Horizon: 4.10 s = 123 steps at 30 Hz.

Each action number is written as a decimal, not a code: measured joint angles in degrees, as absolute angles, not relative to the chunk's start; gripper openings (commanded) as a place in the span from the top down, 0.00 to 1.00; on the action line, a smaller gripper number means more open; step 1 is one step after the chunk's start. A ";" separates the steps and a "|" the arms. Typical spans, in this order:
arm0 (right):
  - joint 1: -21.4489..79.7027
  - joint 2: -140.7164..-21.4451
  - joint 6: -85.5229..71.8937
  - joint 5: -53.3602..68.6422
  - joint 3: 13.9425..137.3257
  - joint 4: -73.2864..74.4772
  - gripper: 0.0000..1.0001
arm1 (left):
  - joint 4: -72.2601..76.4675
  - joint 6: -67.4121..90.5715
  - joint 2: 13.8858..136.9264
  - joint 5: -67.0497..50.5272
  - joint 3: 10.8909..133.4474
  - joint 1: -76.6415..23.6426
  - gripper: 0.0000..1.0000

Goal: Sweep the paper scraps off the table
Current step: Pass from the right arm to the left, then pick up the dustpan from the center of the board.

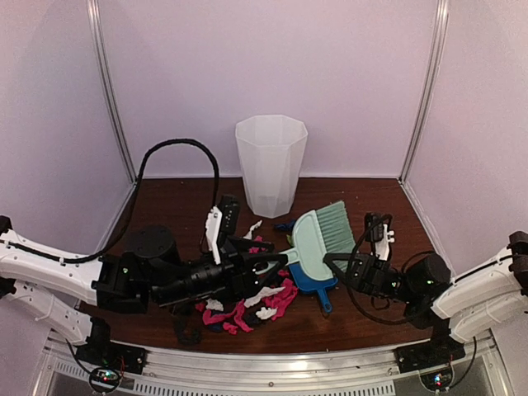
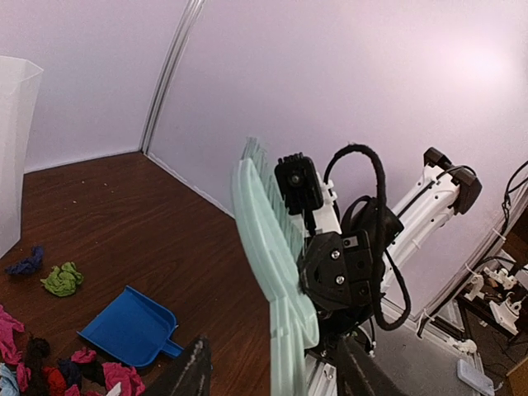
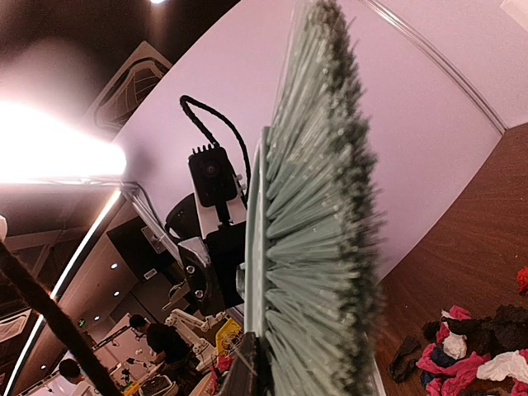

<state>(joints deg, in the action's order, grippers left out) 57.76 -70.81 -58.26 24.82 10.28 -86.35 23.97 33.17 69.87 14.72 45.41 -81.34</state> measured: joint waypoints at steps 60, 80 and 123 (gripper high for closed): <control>57.45 -72.14 -53.87 26.68 13.96 -82.81 0.12 | 19.49 38.96 73.34 16.49 48.21 -80.99 1.00; 59.11 -53.93 -37.58 -1.39 18.96 -31.00 0.00 | -0.78 34.52 51.18 45.78 35.44 -80.38 1.00; 77.38 -85.86 -51.53 -36.40 26.59 -6.02 0.52 | -31.55 47.92 47.64 53.69 37.89 -79.55 1.00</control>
<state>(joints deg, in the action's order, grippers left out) 77.38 -85.86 -51.53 -36.40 26.59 -6.02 -31.55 47.92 47.64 53.69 37.89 -79.55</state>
